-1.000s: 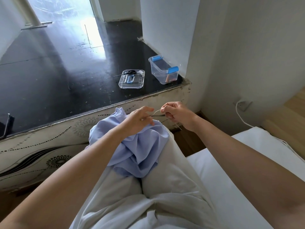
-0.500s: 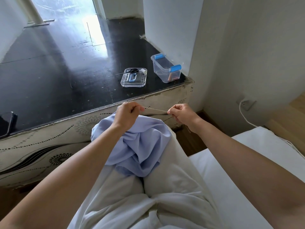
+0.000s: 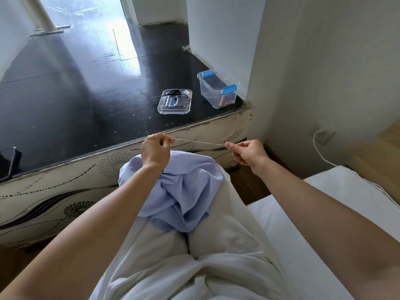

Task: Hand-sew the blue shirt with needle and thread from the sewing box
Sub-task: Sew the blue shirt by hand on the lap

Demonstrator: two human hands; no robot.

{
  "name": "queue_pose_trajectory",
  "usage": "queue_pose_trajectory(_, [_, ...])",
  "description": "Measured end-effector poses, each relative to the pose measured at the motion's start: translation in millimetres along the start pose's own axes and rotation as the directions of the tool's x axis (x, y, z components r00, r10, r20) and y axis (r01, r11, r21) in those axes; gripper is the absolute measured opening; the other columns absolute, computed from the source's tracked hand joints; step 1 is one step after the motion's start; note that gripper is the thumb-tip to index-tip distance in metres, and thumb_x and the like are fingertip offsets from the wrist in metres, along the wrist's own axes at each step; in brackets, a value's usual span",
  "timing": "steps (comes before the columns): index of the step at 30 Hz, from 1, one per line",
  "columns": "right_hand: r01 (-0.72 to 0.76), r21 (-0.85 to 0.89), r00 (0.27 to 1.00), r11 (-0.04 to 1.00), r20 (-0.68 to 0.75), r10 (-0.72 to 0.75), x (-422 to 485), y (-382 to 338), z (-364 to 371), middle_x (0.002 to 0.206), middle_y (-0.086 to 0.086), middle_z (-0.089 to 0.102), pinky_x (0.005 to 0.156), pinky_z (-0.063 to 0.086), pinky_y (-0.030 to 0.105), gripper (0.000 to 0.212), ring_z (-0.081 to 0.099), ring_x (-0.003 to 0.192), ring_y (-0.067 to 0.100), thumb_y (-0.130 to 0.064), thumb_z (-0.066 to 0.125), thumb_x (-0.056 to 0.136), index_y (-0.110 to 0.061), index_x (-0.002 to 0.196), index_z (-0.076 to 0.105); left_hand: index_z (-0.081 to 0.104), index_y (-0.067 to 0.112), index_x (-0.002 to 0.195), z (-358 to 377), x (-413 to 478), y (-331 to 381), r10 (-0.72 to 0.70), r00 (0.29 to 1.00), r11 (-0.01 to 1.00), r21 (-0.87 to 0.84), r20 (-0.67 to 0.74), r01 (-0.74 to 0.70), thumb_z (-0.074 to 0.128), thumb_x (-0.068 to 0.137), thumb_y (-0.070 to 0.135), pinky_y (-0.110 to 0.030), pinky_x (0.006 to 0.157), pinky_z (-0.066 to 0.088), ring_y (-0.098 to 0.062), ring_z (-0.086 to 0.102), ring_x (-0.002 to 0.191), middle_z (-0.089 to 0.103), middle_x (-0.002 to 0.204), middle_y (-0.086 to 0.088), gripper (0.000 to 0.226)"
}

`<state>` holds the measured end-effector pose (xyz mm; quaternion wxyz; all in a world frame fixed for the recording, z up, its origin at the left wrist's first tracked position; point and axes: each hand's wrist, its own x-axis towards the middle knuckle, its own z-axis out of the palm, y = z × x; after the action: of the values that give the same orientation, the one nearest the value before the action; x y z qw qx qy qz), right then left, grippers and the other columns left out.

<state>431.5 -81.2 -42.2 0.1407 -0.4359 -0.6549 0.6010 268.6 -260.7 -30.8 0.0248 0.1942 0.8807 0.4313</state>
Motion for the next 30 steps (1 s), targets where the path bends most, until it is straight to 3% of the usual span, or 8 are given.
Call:
queue_pose_trajectory(6, [-0.022,0.66,1.0,0.751,0.021,0.011,2.4,-8.0,-5.6,0.094,0.008,0.074,0.071,0.058,0.025,0.009,0.072,0.085,0.018,-0.011,0.072,0.085,-0.008,0.092,0.068,0.072,0.02,0.079,-1.2,-3.6,-2.0,0.061,0.968,0.995,-0.085,0.243,-0.041,0.049,0.096,0.01,-0.023,0.053,0.039,-0.01,0.052,0.058,0.069,0.066,0.001,0.03])
queue_pose_trajectory(9, [0.031,0.752,1.0,0.659,-0.026,-0.017,-0.1,-14.4,-4.5,0.086,0.004,0.076,0.06,0.057,0.021,0.002,0.073,0.076,0.014,-0.01,0.068,0.089,-0.008,0.09,0.069,0.075,0.016,0.102,-1.4,-2.1,-4.5,0.09,0.953,0.995,-0.067,0.288,-0.074,0.058,0.094,0.014,-0.033,0.076,0.051,-0.02,0.065,0.087,0.074,0.097,-0.006,0.019])
queue_pose_trajectory(12, [0.055,0.659,0.998,0.75,-0.056,-0.024,-1.3,-17.9,0.4,0.066,-0.004,0.07,0.049,0.047,0.015,0.013,0.061,0.052,0.004,-0.024,0.068,0.09,-0.014,0.081,0.066,0.06,0.013,0.13,-5.0,1.6,-8.7,0.077,0.99,0.993,0.078,0.117,-0.086,0.054,0.094,0.013,-0.037,0.106,0.035,-0.03,0.048,0.125,0.058,0.132,-0.013,0.037])
queue_pose_trajectory(15, [0.055,0.539,0.998,0.841,-0.006,-0.061,2.0,-17.7,4.7,0.054,-0.008,0.055,0.047,0.037,0.014,0.017,0.044,0.045,0.003,-0.027,0.058,0.097,-0.015,0.085,0.063,0.065,0.014,0.121,-12.9,10.1,-19.3,-0.05,0.999,0.987,0.151,0.004,0.049,0.043,0.096,0.024,-0.038,0.104,0.033,-0.034,0.047,0.122,0.059,0.128,-0.017,0.035])
queue_pose_trajectory(19, [0.066,0.285,0.991,0.956,0.09,-0.095,1.5,-21.3,19.0,0.066,-0.003,0.049,0.049,0.038,0.014,0.02,0.043,0.059,0.007,-0.02,0.042,0.104,-0.017,0.096,0.06,0.071,0.017,0.114,-21.4,13.8,-30.0,-0.241,0.965,0.922,0.335,0.107,0.193,0.03,0.098,0.055,-0.043,0.103,0.034,-0.038,0.046,0.122,0.063,0.124,-0.016,0.059])
queue_pose_trajectory(22, [0.066,0.108,0.986,0.992,0.145,-0.081,-2.1,-26.8,33.2,0.067,-0.001,0.044,0.048,0.036,0.014,0.027,0.039,0.06,0.008,-0.016,0.036,0.105,-0.016,0.09,0.058,0.064,0.025,0.123,-23.0,10.0,-28.4,-0.189,0.974,0.911,0.392,0.128,0.125,0.042,0.095,0.055,-0.043,0.105,0.03,-0.035,0.039,0.128,0.056,0.13,-0.016,0.046])
queue_pose_trajectory(25, [0.116,-0.02,0.974,0.993,0.197,-0.11,-2.8,-30.9,47.0,0.065,0.0,0.042,0.047,0.035,0.017,0.028,0.036,0.058,0.009,-0.016,0.036,0.102,-0.012,0.088,0.061,0.07,0.029,0.106,-23.9,6.4,-30.8,-0.131,0.973,0.922,0.385,0.19,0.049,0.061,0.086,0.045,-0.04,0.1,0.035,-0.033,0.042,0.122,0.06,0.116,-0.01,0.027])
queue_pose_trajectory(30, [0.26,-0.078,0.928,0.962,0.295,-0.227,-4.8,-35.0,67.5,0.087,0.005,0.065,0.07,0.048,0.022,0.017,0.058,0.079,0.011,-0.012,0.059,0.093,-0.003,0.105,0.068,0.076,0.025,0.087,-25.6,1.2,-33.9,0.03,0.981,0.984,0.165,0.192,-0.062,0.07,0.083,0.024,-0.033,0.083,0.045,-0.024,0.06,0.093,0.07,0.091,-0.005,0.007])
